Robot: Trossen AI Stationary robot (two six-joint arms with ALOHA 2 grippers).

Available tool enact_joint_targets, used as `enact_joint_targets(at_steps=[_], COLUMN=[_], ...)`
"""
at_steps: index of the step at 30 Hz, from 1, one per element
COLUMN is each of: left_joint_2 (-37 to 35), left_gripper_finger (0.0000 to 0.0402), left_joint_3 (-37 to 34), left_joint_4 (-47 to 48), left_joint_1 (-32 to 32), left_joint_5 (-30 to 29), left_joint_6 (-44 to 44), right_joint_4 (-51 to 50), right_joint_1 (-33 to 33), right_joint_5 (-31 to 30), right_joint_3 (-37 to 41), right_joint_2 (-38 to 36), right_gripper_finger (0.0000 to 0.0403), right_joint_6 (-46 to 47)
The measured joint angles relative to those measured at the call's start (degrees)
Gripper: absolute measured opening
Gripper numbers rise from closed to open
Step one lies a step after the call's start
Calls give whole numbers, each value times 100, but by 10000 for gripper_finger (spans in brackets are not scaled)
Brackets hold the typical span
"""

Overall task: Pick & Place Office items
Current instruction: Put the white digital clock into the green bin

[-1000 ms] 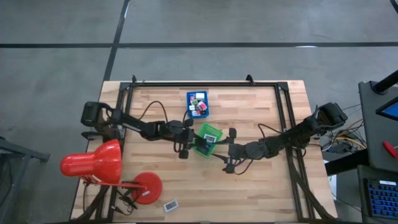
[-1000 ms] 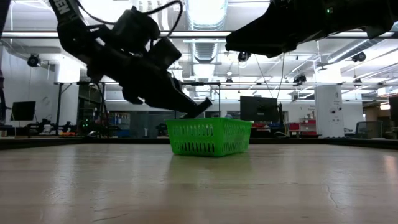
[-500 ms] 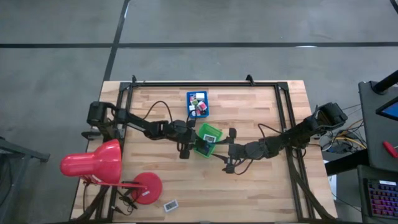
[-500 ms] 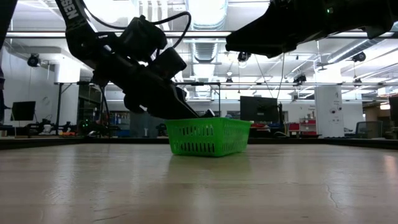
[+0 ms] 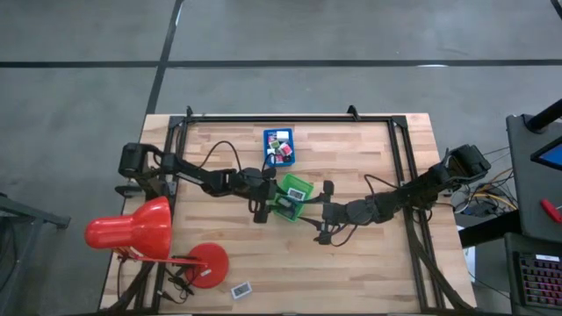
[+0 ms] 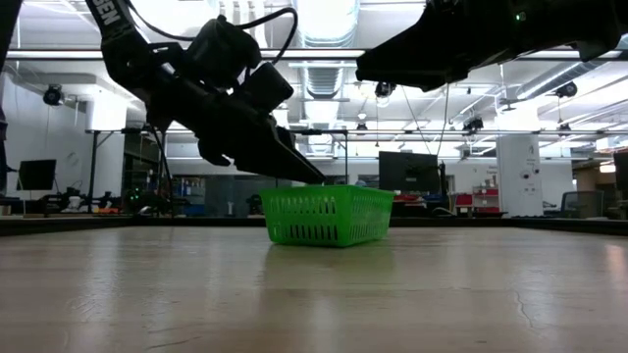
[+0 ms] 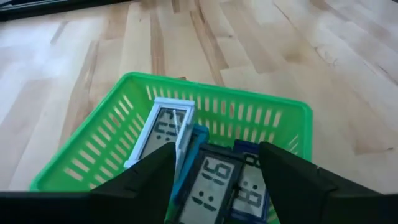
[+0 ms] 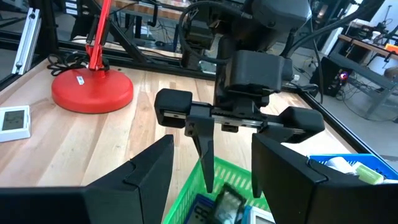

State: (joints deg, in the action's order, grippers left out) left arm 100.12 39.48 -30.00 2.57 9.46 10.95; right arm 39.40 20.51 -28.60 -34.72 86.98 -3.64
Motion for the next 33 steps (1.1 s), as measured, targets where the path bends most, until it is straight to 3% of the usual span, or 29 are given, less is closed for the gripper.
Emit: enact_joint_targets(at_steps=[4, 7, 10, 14, 16, 26, 33], left_joint_2=[-19, -119, -334, -787, -1023, -1637, -1682], left_gripper_finger=[225, 197, 142, 37, 12, 1, 1], left_joint_3=[0, 0, -15, -33, -33, -2, -2], left_joint_4=[11, 163, 524, 1268, 1685, 3526, 3756], left_joint_1=[-53, -142, -267, -532, -698, -1515, -1991], left_joint_5=[-2, -1, -33, -40, -39, 40, 901], left_joint_6=[65, 189, 332, 688, 861, 940, 854], right_joint_4=[0, 0, -2, -20, -20, -17, -17], right_joint_1=[-1, 0, 0, 0, 0, 0, -2], right_joint_5=[2, 2, 2, 0, 0, 0, 2], right_joint_3=[0, 0, 0, 0, 0, 2, -9], right_joint_2=[0, 0, 0, 0, 0, 0, 0], right_gripper_finger=[212, 212, 212, 212, 212, 212, 212], right_joint_6=[0, 0, 0, 0, 0, 0, 0])
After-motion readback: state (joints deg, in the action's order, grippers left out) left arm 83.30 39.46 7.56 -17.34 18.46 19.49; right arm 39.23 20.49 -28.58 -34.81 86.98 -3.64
